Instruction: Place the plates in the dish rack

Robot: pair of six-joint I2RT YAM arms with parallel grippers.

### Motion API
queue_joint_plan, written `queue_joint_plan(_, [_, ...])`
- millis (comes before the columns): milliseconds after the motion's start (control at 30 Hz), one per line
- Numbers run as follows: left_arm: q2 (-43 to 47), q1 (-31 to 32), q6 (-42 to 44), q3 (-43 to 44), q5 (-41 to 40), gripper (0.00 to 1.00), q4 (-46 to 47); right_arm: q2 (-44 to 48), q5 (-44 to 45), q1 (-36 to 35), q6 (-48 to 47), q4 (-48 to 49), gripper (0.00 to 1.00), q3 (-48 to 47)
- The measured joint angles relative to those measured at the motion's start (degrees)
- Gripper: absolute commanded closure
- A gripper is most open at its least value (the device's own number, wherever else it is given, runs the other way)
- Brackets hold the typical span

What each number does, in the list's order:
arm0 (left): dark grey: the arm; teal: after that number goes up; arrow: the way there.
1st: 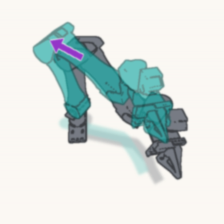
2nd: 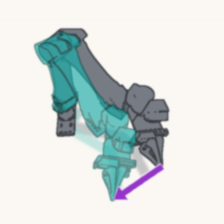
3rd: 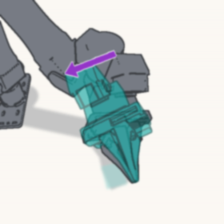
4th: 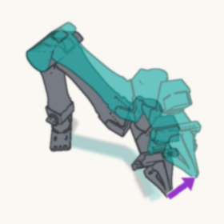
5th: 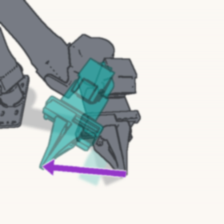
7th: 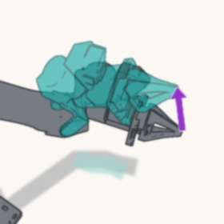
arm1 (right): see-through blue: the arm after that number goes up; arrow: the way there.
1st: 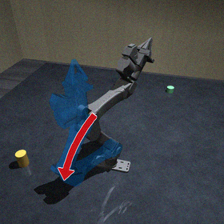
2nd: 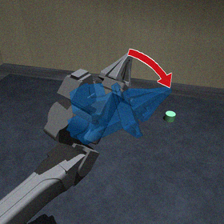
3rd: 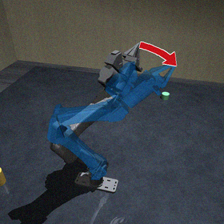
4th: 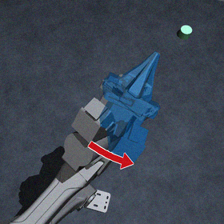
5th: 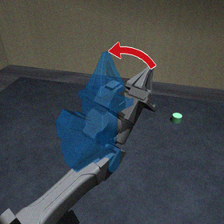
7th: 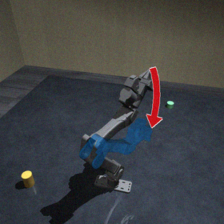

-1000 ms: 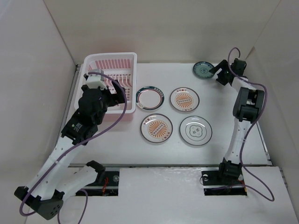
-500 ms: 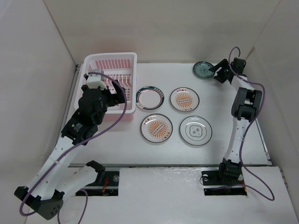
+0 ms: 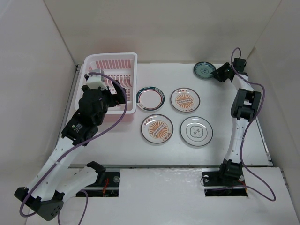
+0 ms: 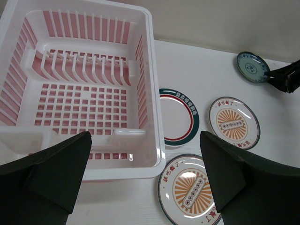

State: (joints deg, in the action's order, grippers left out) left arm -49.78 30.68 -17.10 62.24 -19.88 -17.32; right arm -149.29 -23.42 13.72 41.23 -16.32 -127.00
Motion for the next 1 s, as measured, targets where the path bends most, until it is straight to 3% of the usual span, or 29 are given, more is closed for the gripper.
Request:
queue_joint_plan(233, [0.02, 0.00, 0.00, -0.02, 0.00, 0.00, -0.02, -0.42, 0.55, 0.13, 0.74, -2.25, 0.68, -0.79])
queue_joint_plan(367, [0.02, 0.00, 0.02, -0.02, -0.07, 0.00, -0.02, -0.66, 0.74, 0.13, 1.01, -3.32, 0.82, -1.22])
queue_joint_plan(467, [0.02, 0.00, 0.02, -0.02, -0.07, 0.00, -0.02, -1.31, 0.72, 0.26, 1.31, -4.22, 1.00, -2.12])
queue_joint_plan(800, [0.07, 0.00, 0.02, -0.02, -0.31, 0.00, -0.02, -1.84, -0.11, 0.48, 3.21, -3.98, 1.00, -2.29])
queue_joint_plan(1000, [-0.50, -0.02, 0.02, -0.02, 0.07, 0.00, -0.04, 3.63, -2.25, 0.61, 6.95, 4.04, 1.00, 9.40])
